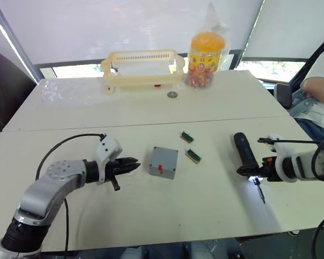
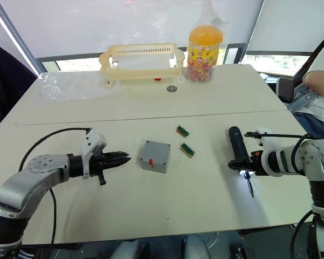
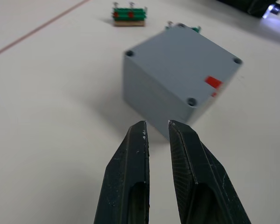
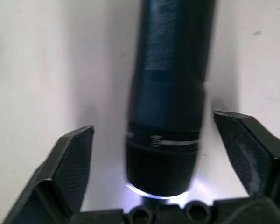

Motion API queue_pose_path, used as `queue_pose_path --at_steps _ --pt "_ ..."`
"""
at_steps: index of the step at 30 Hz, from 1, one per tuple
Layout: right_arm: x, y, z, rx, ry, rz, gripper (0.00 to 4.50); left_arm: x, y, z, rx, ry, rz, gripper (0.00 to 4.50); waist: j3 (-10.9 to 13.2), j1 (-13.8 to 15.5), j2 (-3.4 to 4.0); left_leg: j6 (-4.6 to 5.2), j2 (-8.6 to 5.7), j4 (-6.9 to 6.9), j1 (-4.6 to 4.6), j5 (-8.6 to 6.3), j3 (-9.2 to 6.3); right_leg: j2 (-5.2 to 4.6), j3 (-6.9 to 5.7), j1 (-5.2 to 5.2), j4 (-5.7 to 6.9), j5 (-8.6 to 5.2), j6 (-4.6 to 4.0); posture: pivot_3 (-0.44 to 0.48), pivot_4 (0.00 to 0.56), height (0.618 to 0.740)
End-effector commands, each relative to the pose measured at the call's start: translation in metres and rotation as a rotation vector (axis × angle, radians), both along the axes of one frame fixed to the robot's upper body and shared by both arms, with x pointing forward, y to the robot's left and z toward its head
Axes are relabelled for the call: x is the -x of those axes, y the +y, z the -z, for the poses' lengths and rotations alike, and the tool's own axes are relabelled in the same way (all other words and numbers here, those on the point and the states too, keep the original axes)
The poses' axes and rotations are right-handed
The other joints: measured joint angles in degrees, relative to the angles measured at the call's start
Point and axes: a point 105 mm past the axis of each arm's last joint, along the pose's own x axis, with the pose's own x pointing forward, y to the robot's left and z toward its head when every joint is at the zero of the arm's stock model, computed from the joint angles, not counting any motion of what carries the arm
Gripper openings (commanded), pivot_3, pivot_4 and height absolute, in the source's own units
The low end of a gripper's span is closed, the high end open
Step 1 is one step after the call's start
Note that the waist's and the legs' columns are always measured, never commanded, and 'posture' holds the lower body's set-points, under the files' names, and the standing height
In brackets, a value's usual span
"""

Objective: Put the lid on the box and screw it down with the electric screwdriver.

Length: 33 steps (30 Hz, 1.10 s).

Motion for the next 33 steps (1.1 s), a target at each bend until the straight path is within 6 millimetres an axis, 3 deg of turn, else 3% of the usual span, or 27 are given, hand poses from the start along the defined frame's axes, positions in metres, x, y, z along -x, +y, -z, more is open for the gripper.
queue_pose_path --at_steps 1,3,6,8,10,14,20,26,33 --pt "-0.014 -0.004 -0.047 0.046 -0.197 -0.023 4.46 -0.008 0.013 -0.013 0.03 -0.042 -0.057 0.7 0.0 -0.2 0.03 0.0 0.01 -0.01 0.0 0.0 0.0 0.01 0.0 -0.02 0.02 0.0 0.0 0.0 0.15 0.74" --pt "-0.02 0.0 -0.078 0.061 -0.308 -0.082 4.46 -0.015 0.023 -0.015 0.064 -0.038 -0.116 0.7 0.1 -0.2 0.14 0.0 0.02 -0.01 -0.03 0.0 0.09 0.0 0.05 -0.16 0.11 0.01 0.01 0.0 0.15 0.74" --pt "-0.034 0.014 -0.12 -0.066 -0.465 -0.123 4.46 -0.026 0.034 -0.018 0.116 -0.043 -0.183 0.7 0.1 -0.4 0.14 0.0 0.05 -0.02 -0.02 0.0 0.12 0.08 0.04 -0.21 0.12 0.04 -0.03 0.0 0.15 0.74" --pt "-0.039 0.025 -0.133 -0.137 -0.529 -0.16 4.46 -0.033 0.038 -0.019 0.154 -0.05 -0.223 0.7 0.0 -0.2 0.03 0.0 0.03 -0.03 -0.02 0.0 0.07 0.12 -0.03 -0.17 0.11 0.04 -0.04 0.0 0.15 0.74" --pt "-0.038 0.048 -0.134 -0.204 -0.57 -0.237 4.46 -0.038 0.041 -0.013 0.163 -0.043 -0.25 0.7 -0.1 -0.1 -0.16 0.0 0.05 -0.04 -0.02 0.0 0.04 0.11 -0.04 -0.16 0.11 0.05 -0.04 0.0 0.15 0.74" --pt "-0.026 0.086 -0.109 -0.226 -0.596 -0.373 3.22 -0.035 0.039 -0.002 0.15 -0.011 -0.251 0.7 -0.1 0.1 -0.13 -0.01 0.05 -0.07 -0.1 0.0 0.01 -0.01 0.02 -0.22 0.12 0.17 0.08 0.0 0.15 0.74" --pt "0.01 0.134 -0.054 -0.21 -0.571 -0.572 0.07 -0.013 0.018 0.008 0.124 0.05 -0.158 0.7 -0.1 0.2 -0.13 -0.02 -0.07 -0.05 -0.18 0.0 -0.09 -0.16 0.13 -0.31 0.1 0.24 0.2 0.0 0.15 0.74" --pt "0.014 0.152 -0.005 -0.095 -0.564 -0.605 0.07 -0.008 -0.003 0.026 0.048 0.068 -0.084 0.7 -0.1 -0.1 -0.11 -0.13 -0.06 -0.03 0.01 0.07 0.02 -0.07 0.14 -0.16 0.11 0.28 0.15 0.0 0.15 0.74" --pt "0.003 0.165 0.011 -0.082 -0.593 -0.585 0.07 -0.01 -0.017 0.029 0.046 0.053 -0.077 0.7 -0.1 -0.1 -0.12 -0.18 0.01 -0.03 0.02 0.1 0.01 0.01 0.13 -0.18 0.16 0.32 0.08 0.0 0.15 0.74"
